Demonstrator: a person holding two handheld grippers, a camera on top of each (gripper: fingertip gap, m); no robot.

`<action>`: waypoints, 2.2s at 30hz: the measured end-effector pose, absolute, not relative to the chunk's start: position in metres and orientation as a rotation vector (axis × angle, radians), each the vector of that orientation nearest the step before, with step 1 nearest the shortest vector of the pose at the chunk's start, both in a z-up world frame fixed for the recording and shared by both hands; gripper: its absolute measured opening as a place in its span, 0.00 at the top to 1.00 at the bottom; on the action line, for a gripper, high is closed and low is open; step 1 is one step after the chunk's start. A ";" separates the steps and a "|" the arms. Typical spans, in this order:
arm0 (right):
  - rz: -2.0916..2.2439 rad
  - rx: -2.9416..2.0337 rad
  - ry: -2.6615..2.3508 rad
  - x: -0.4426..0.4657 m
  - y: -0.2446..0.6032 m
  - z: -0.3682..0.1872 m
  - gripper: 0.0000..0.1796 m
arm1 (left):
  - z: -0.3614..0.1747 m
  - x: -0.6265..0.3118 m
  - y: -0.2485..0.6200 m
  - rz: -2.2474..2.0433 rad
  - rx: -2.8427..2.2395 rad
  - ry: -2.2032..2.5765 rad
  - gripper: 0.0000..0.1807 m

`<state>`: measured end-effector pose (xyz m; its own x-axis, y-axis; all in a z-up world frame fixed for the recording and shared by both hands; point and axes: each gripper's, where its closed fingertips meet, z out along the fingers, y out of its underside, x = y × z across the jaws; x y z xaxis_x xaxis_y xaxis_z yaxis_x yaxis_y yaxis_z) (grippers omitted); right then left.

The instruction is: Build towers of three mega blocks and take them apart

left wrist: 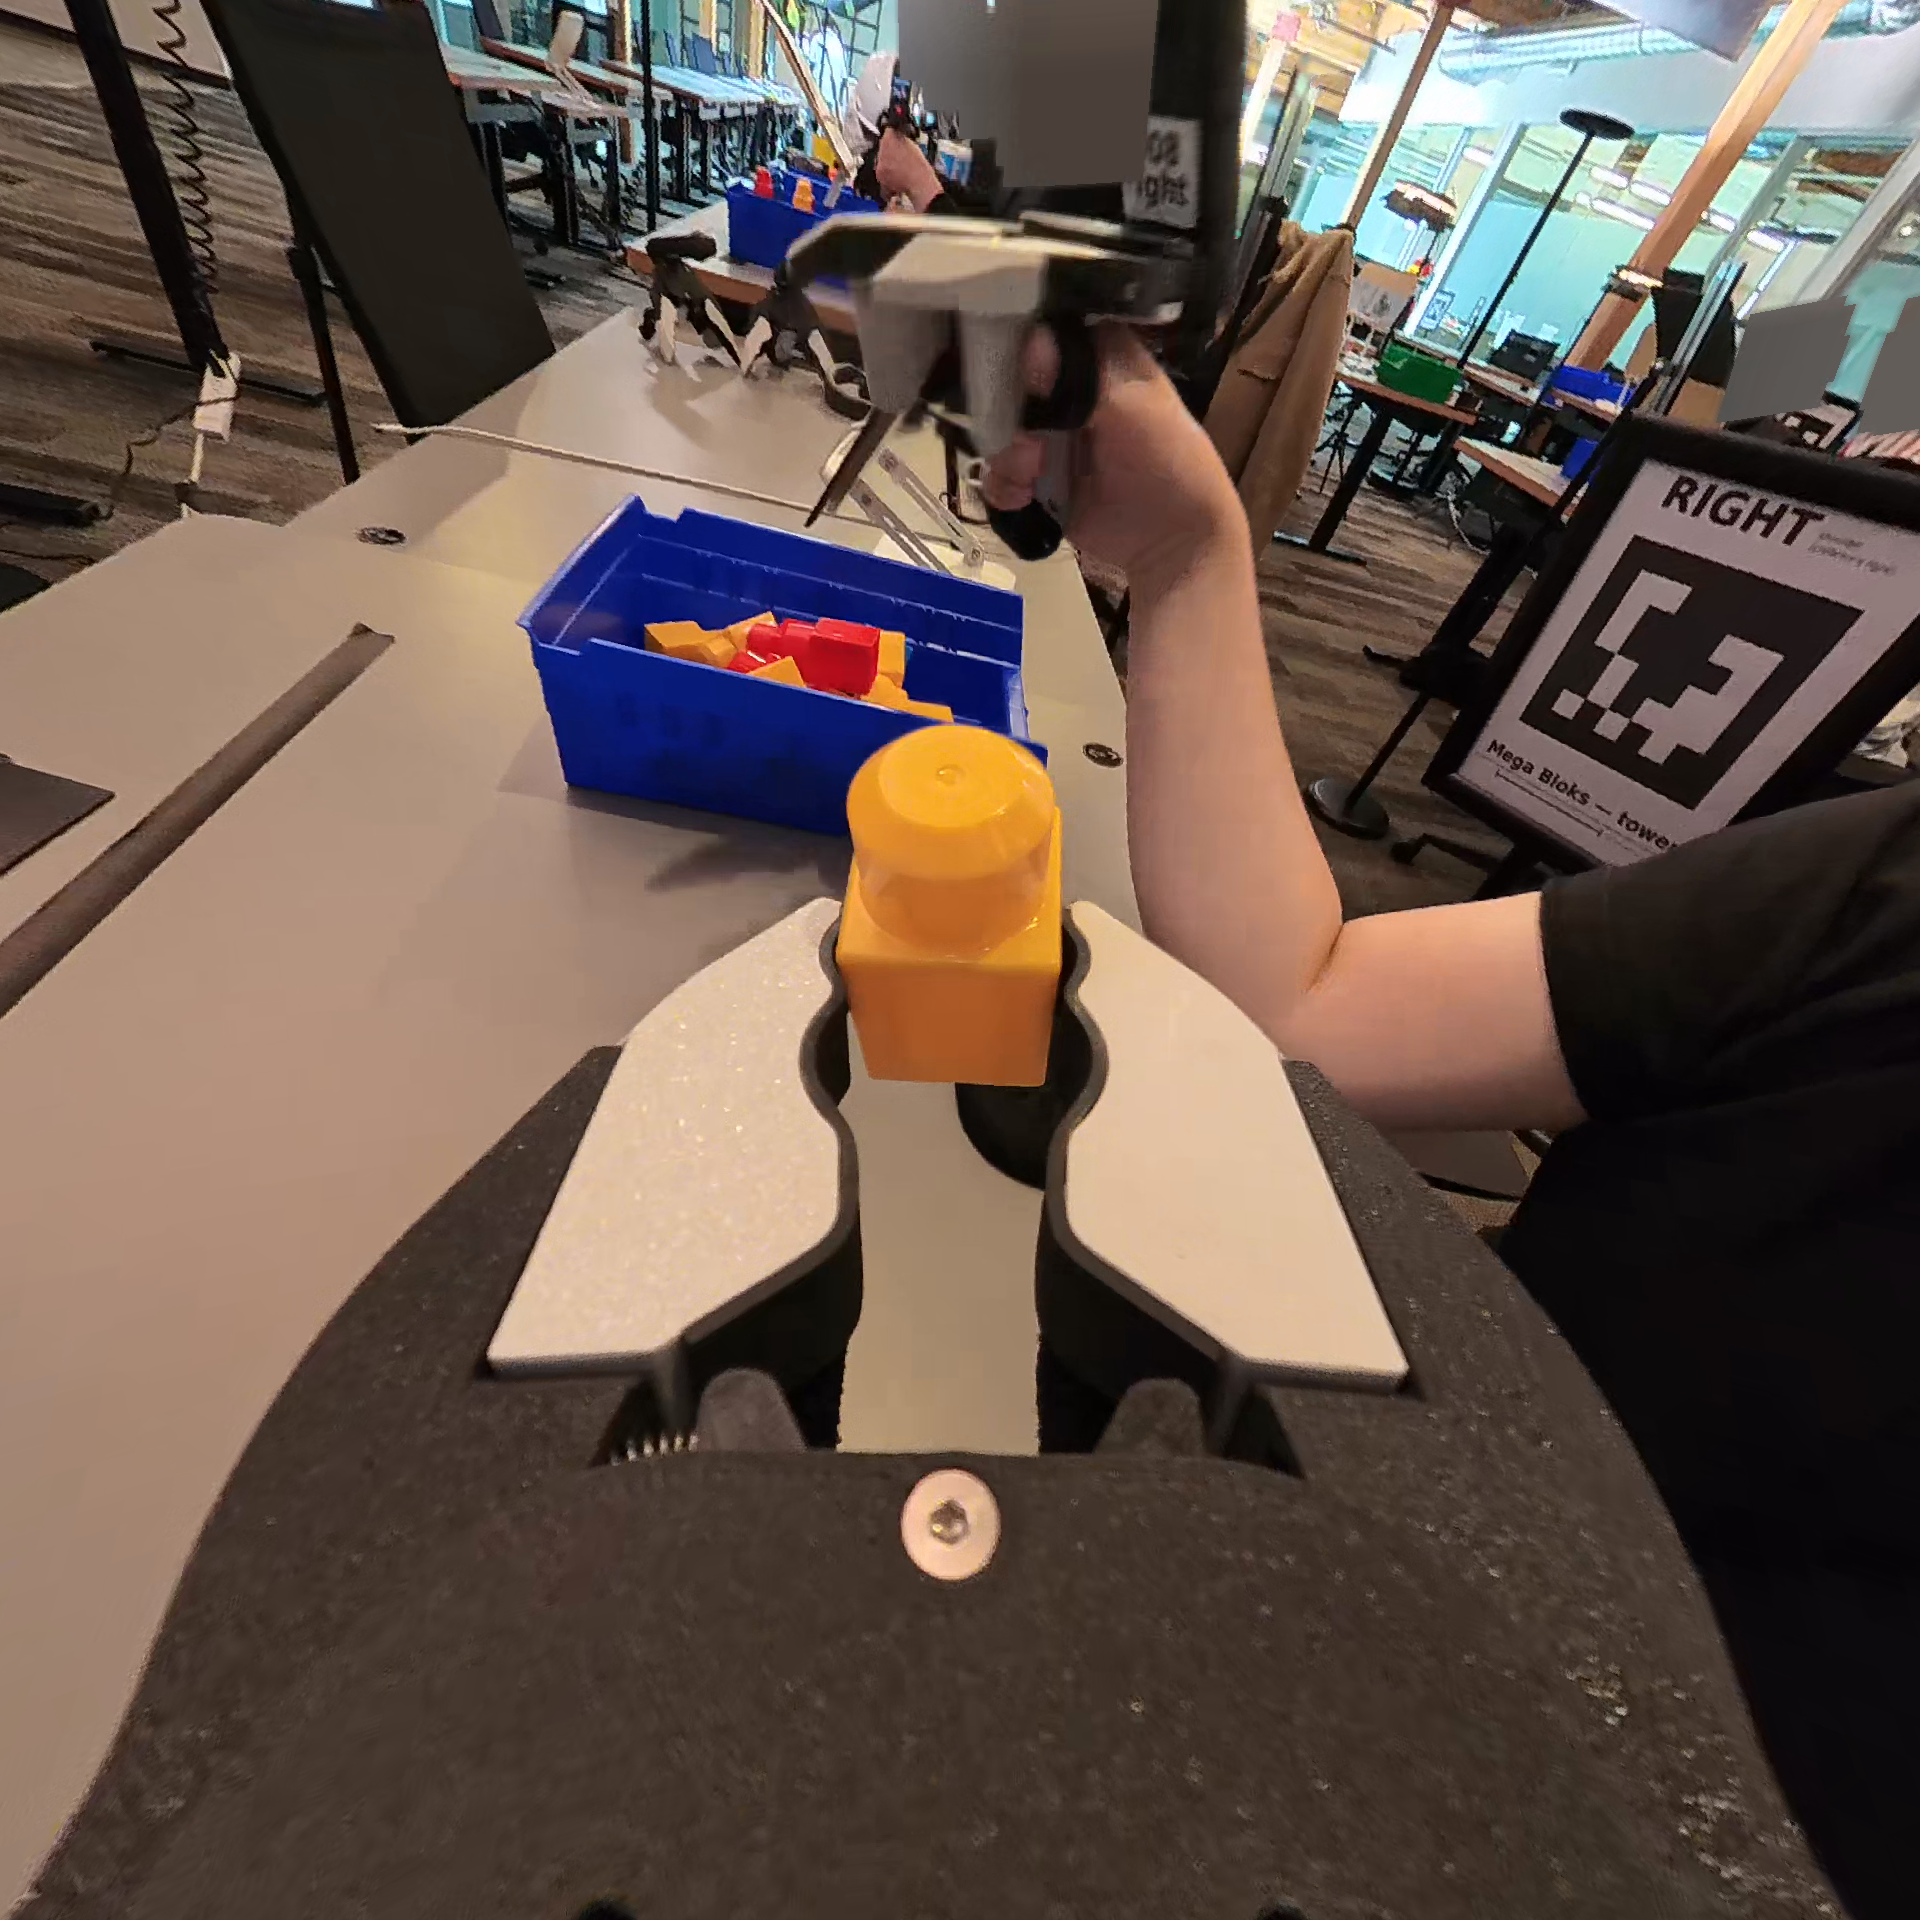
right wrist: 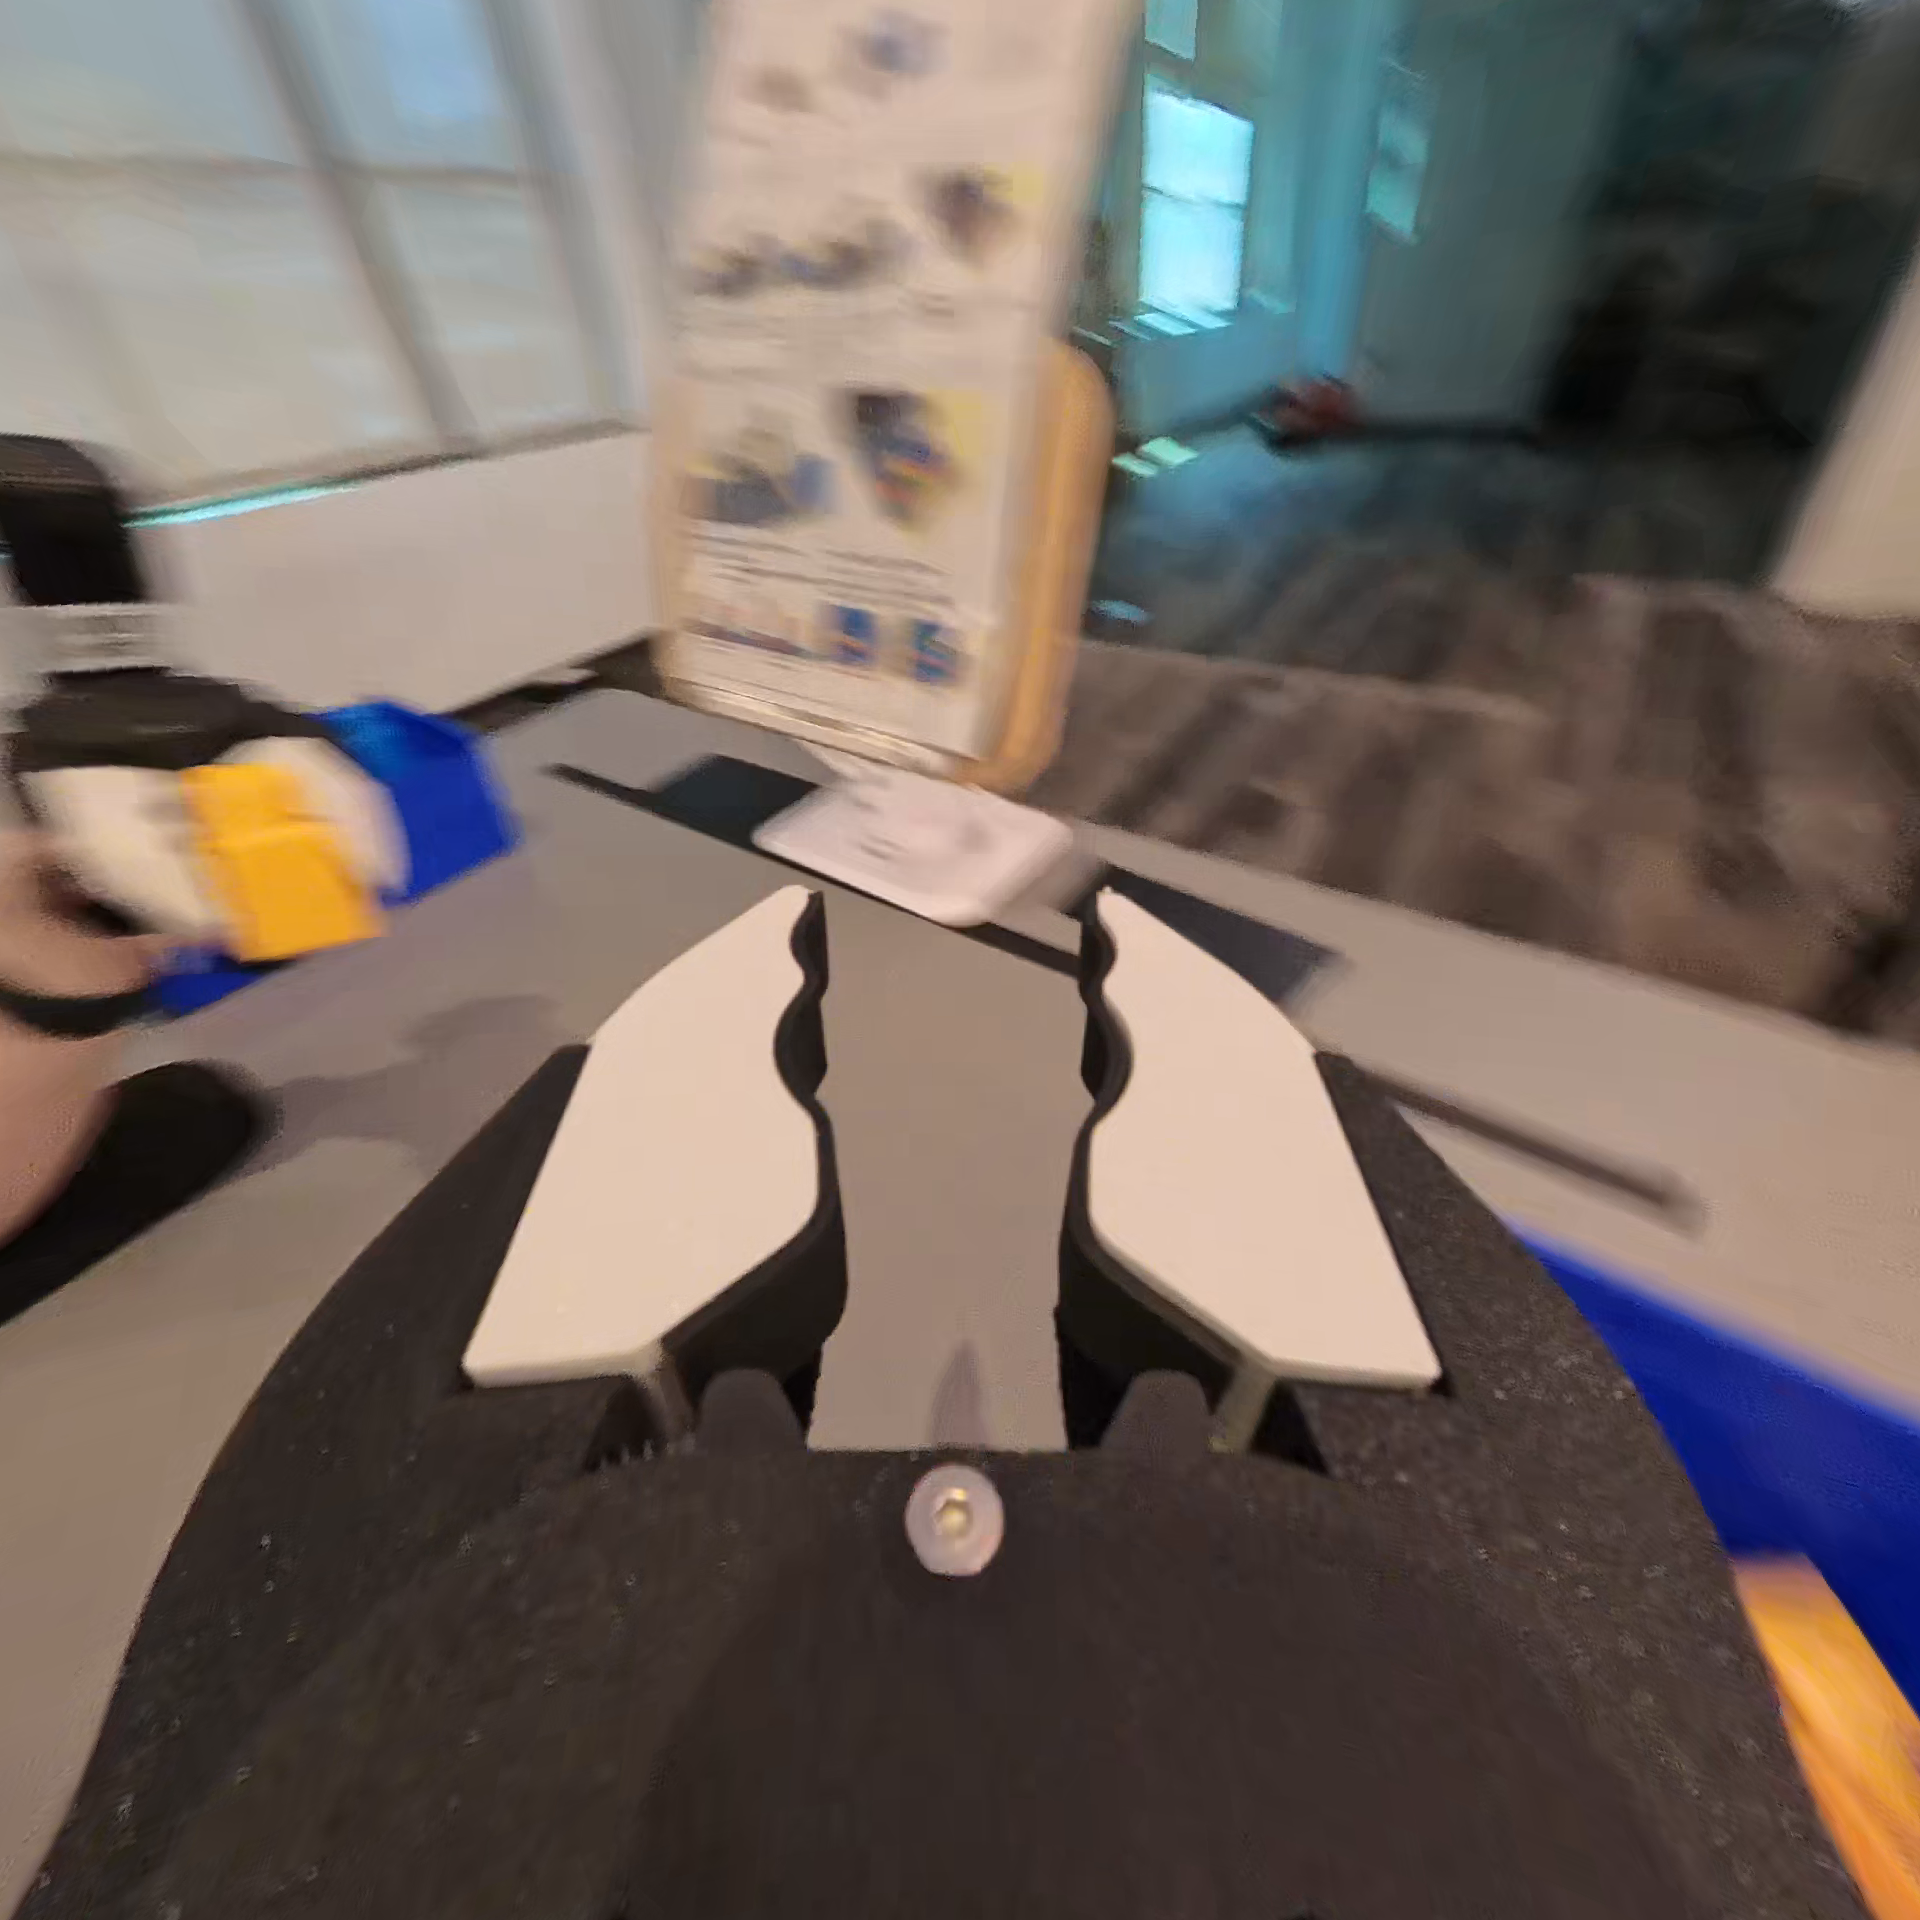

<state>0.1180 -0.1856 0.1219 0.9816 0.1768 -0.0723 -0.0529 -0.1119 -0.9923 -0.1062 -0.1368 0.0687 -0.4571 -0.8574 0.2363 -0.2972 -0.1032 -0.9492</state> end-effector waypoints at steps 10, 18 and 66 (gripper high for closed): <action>0.630 -1.743 -0.843 -0.120 -0.119 0.114 0.74 | 0.074 -0.110 -0.136 -1.544 -1.242 1.703 0.80; 0.754 -1.745 -0.829 -0.125 -0.113 0.113 0.84 | 0.080 -0.112 -0.134 -1.551 -1.219 1.673 0.78; -0.119 -1.919 -0.156 0.125 -0.151 0.086 0.75 | 0.129 -0.361 0.062 -0.086 -1.534 0.951 0.98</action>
<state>0.1253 -0.1508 0.0860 0.9859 0.0509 0.1592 0.1670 -0.3414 -0.9250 -0.3608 0.0623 0.1286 0.6556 -0.5974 -0.4619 -0.5052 0.1077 -0.8563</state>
